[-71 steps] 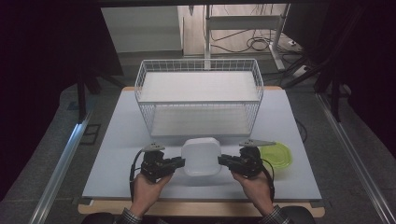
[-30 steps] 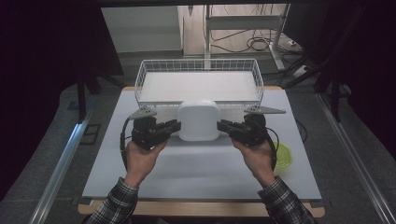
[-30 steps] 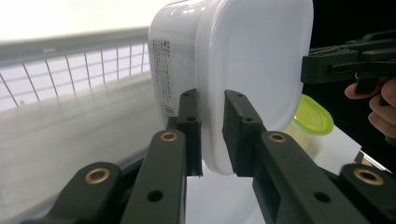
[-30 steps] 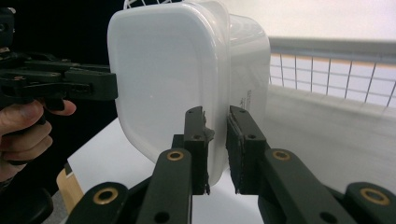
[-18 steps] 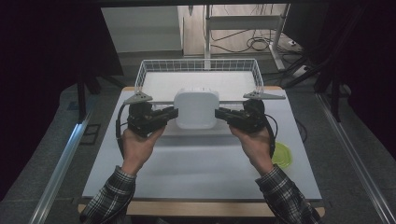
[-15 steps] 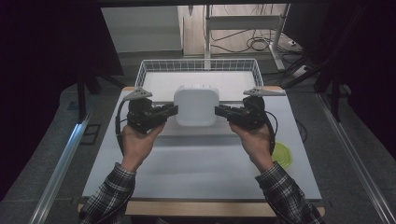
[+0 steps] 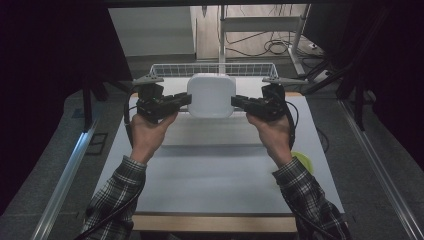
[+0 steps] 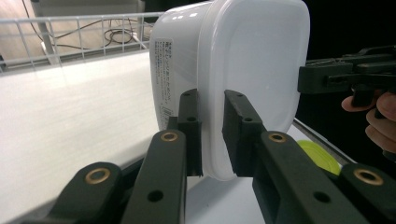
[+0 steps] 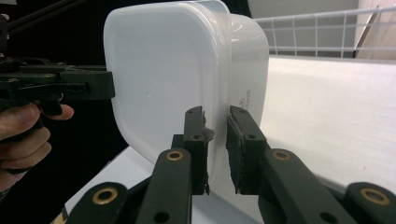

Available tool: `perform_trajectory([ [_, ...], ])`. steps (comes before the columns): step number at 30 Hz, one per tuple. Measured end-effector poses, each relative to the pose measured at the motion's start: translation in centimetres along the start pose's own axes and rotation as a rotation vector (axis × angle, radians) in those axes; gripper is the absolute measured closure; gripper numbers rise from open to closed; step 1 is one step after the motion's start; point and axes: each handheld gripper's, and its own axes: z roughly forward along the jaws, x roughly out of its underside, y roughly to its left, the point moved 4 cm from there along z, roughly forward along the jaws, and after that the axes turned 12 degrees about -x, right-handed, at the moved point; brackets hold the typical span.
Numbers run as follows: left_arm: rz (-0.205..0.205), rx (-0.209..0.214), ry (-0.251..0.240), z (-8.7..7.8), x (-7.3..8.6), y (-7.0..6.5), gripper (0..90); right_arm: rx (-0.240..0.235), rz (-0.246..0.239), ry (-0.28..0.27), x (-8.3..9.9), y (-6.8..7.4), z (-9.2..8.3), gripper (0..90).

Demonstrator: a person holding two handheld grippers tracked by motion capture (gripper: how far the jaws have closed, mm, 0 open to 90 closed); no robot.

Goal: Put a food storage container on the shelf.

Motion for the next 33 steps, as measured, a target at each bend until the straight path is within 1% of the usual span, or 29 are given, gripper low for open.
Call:
perform_trajectory([
  [4, -0.007, -0.001, 0.000, 0.7, -0.8, 0.3, 78.5, 0.016, -0.002, 0.002, -1.0, -0.5, 0.2, 78.5],
  [7, -0.016, 0.005, -0.001, 1.1, -1.1, 0.5, 78.5, 0.023, 0.002, 0.004, -1.3, -0.7, 0.3, 78.5],
  [8, -0.023, 0.010, 0.003, 1.6, -1.2, 0.8, 78.5, 0.027, 0.005, 0.005, -1.6, -1.1, 0.5, 78.4],
  [11, -0.033, 0.018, 0.007, 2.1, -1.2, 1.1, 78.4, 0.034, 0.012, 0.010, -1.8, -1.4, 0.7, 78.3],
  [13, -0.056, 0.036, 0.012, 2.9, -1.2, 1.5, 78.4, 0.038, 0.024, 0.013, -1.9, -2.1, 1.0, 78.3],
  [17, -0.066, 0.042, 0.016, 3.4, -1.1, 1.8, 78.3, 0.045, 0.031, 0.016, -2.1, -2.5, 1.2, 78.1],
  [19, -0.068, 0.043, 0.018, 3.5, -1.1, 1.8, 78.1, 0.047, 0.029, 0.018, -2.1, -2.6, 1.3, 78.1],
  [21, -0.069, 0.042, 0.026, 3.7, -0.9, 2.0, 77.2, 0.045, 0.031, 0.033, -2.1, -2.7, 1.4, 77.7],
  [22, -0.068, 0.041, 0.022, 3.8, -0.9, 2.0, 76.9, 0.047, 0.032, 0.039, -2.1, -2.7, 1.5, 77.5],
  [24, -0.069, 0.054, 0.019, 3.8, -0.9, 2.1, 75.9, 0.048, 0.032, 0.043, -2.1, -2.8, 1.6, 77.2],
  [26, -0.064, 0.070, 0.015, 3.8, -0.9, 2.0, 70.8, 0.046, 0.028, 0.043, -2.2, -2.9, 1.7, 76.3],
  [27, -0.055, 0.076, 0.016, 3.8, -0.9, 1.9, 67.8, 0.048, 0.025, 0.046, -2.2, -2.9, 1.7, 74.9],
  [29, -0.036, 0.067, 0.014, 3.9, -1.0, 1.8, 62.6, 0.051, 0.015, 0.045, -2.3, -2.9, 1.9, 71.4],
  [33, -0.036, 0.061, 0.011, 4.2, -1.2, 1.9, 60.9, 0.058, 0.002, 0.050, -2.4, -3.0, 2.2, 67.8],
])
